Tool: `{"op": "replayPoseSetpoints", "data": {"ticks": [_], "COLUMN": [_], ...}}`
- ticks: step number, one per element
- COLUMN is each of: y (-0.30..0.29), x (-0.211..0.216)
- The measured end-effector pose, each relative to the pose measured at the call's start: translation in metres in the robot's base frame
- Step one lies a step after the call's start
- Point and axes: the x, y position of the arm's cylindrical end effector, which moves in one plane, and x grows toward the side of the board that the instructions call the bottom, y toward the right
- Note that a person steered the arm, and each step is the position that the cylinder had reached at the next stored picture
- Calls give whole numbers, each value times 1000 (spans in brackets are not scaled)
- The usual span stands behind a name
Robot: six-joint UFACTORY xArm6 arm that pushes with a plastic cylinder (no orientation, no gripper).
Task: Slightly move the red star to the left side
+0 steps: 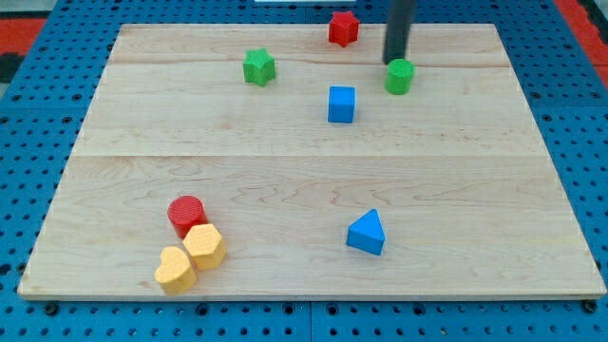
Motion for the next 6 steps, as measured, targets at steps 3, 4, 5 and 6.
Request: {"op": "replayPoseSetpoints", "data": {"ticks": [3, 4, 5, 6], "y": [-14, 17, 10, -24], "x": [-34, -51, -83, -83]}}
